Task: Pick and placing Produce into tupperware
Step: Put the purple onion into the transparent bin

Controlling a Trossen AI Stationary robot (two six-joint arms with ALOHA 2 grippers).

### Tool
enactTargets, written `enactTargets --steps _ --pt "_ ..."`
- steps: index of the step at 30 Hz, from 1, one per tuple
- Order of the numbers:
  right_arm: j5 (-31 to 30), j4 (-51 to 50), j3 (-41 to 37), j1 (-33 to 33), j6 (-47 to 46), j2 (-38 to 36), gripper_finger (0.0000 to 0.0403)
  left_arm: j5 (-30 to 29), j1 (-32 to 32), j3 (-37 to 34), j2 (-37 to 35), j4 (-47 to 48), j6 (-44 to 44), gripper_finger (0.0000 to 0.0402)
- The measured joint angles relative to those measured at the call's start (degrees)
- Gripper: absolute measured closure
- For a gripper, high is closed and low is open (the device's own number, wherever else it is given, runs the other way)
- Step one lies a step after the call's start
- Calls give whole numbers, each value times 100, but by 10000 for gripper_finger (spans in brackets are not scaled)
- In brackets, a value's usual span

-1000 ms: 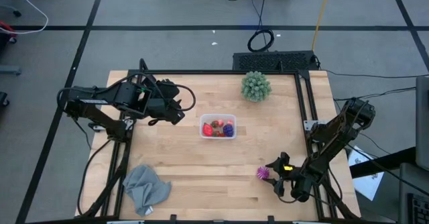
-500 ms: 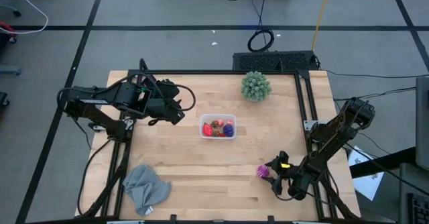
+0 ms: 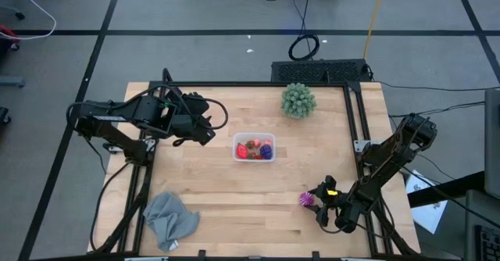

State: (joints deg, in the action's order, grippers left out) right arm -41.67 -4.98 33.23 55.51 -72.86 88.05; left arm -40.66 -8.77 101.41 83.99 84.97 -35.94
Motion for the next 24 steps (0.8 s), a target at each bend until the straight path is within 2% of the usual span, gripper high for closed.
enactTargets --steps 8,14,19,24 --pt "0 -4 -2 -5 8 -52 150 0 1 1 0 0 -7 124" --pt "-26 -4 -2 -31 298 -412 151 0 1 1 0 0 -9 124" --pt "-36 9 -2 -284 993 -912 151 -18 0 1 0 -1 -9 124" --pt "1 200 -3 -842 2238 -1521 151 -101 1 1 0 0 -3 124"
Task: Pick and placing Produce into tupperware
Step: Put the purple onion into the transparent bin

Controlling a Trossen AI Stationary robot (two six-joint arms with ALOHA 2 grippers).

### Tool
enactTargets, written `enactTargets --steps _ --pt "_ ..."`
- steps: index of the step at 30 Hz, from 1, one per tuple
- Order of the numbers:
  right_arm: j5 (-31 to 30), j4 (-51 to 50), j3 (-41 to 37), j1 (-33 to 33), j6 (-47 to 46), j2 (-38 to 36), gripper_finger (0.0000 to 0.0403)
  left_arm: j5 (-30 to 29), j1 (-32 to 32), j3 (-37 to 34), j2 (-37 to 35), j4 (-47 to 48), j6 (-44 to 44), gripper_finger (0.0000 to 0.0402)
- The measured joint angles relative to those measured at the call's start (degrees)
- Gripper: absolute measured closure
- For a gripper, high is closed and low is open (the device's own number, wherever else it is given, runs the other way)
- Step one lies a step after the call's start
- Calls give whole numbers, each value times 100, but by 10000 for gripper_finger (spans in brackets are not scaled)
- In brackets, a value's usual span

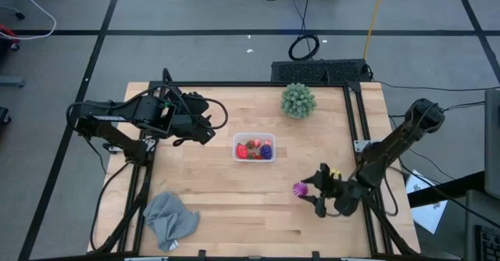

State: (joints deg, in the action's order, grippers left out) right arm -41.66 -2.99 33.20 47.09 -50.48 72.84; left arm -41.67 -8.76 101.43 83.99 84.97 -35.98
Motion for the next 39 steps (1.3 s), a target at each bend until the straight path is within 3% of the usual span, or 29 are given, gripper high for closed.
enactTargets --steps 7,12,19,28,39 --pt "606 619 -1 -1058 2035 -724 151 -2 -2 0 0 1 21 124" --pt "1028 672 -1 -1959 2771 -1043 151 -4 0 0 0 2 25 124" --pt "2113 1115 195 -3159 3642 -1097 151 -37 0 0 0 4 25 124" --pt "2852 627 1314 -4160 4229 -533 151 -42 5 0 0 5 117 124" --pt "3152 -1264 3450 -4677 4703 1254 151 -42 11 0 0 19 218 124"
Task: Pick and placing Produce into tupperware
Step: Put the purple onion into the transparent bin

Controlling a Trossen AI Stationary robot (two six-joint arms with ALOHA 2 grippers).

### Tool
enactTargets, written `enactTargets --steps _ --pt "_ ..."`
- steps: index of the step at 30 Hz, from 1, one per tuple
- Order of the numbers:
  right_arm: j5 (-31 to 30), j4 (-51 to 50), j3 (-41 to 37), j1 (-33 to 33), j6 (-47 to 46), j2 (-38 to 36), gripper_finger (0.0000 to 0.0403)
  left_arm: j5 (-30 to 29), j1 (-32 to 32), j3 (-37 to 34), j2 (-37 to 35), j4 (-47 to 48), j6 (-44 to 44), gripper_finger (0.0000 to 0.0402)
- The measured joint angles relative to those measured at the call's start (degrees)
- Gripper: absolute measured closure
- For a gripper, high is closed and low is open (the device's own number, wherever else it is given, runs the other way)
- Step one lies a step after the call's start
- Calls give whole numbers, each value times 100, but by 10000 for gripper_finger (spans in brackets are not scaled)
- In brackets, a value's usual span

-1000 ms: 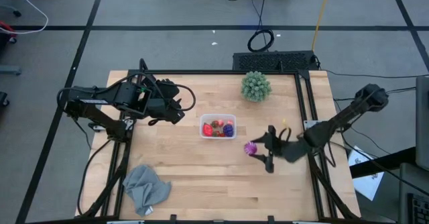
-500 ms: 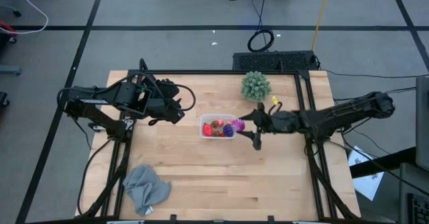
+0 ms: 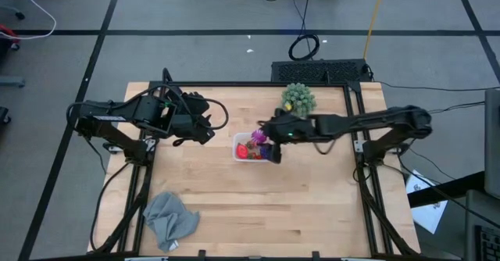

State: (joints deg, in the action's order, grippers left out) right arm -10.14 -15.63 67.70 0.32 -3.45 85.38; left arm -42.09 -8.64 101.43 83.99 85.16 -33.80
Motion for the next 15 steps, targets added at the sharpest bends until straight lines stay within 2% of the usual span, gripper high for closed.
enactTargets --steps 5,15 --pt "-2 -599 550 -89 111 686 151 -2 0 0 0 13 65 124" --pt "2 -568 586 -105 87 1321 151 -87 0 0 0 26 98 124"
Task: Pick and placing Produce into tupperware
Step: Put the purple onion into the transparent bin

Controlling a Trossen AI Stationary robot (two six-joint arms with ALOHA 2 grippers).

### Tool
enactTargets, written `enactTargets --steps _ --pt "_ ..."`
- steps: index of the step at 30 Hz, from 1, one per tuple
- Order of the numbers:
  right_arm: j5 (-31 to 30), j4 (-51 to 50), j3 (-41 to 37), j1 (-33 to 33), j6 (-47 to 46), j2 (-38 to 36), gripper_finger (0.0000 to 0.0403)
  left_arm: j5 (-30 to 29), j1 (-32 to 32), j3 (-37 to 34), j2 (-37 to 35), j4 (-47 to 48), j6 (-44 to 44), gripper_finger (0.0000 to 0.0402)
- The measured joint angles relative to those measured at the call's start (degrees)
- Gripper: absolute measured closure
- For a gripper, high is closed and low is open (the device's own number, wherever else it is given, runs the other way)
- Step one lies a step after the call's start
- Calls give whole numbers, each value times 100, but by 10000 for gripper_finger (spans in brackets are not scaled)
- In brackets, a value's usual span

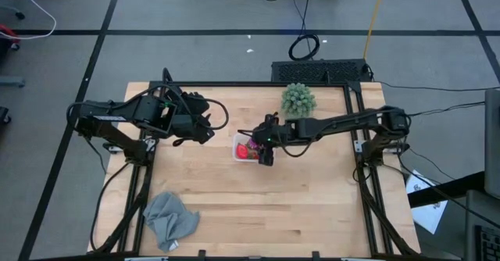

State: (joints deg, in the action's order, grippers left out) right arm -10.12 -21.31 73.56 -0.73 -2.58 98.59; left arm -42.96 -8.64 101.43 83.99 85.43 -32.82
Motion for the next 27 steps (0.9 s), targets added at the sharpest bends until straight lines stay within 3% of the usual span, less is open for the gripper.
enactTargets --steps 27 --pt "33 446 -264 -41 -67 627 151 -33 0 0 0 2 -4 124"
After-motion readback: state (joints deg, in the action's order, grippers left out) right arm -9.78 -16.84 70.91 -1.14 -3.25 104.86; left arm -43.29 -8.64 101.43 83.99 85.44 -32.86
